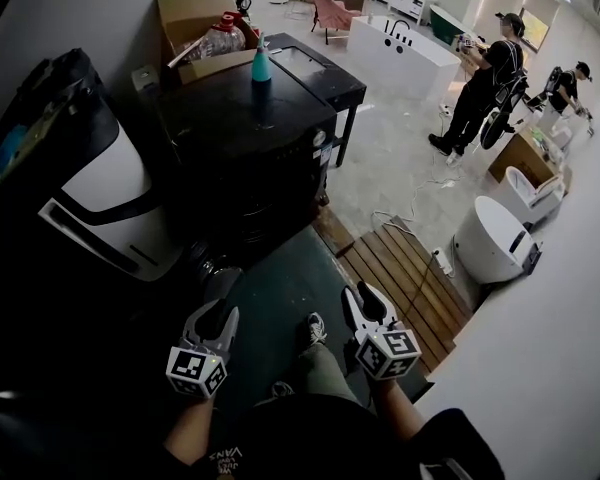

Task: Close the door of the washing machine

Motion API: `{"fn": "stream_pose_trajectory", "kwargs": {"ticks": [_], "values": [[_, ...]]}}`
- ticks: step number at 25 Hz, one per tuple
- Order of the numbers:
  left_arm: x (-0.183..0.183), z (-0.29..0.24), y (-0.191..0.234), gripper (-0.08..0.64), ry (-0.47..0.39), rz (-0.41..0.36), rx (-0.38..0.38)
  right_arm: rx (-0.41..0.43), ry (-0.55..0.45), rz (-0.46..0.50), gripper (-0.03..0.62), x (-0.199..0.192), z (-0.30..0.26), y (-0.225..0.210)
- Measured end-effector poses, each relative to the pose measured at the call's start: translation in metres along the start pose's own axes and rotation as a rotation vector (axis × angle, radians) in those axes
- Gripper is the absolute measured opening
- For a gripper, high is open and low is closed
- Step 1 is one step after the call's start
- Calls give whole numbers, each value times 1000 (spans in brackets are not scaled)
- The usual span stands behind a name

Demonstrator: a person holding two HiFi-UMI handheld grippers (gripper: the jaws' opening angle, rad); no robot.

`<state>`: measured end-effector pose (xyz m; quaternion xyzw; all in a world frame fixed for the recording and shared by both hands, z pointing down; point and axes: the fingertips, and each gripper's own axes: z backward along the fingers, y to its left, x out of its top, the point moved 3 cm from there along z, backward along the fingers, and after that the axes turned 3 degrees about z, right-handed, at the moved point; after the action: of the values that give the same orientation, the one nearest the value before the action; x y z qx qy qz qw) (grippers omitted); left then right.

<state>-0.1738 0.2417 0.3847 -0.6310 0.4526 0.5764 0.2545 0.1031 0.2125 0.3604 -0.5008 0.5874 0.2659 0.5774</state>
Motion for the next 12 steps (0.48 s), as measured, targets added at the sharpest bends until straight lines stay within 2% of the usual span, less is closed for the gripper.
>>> {"fn": "stream_pose_trajectory", "kwargs": {"ticks": [3,12], "values": [[-3,-21,13,132,22,7,12,13,8,4,149,3,-23,-9],[-23,-92,70,218,94,-3,108,97,67,36,163,-5,-105,-49]]}}
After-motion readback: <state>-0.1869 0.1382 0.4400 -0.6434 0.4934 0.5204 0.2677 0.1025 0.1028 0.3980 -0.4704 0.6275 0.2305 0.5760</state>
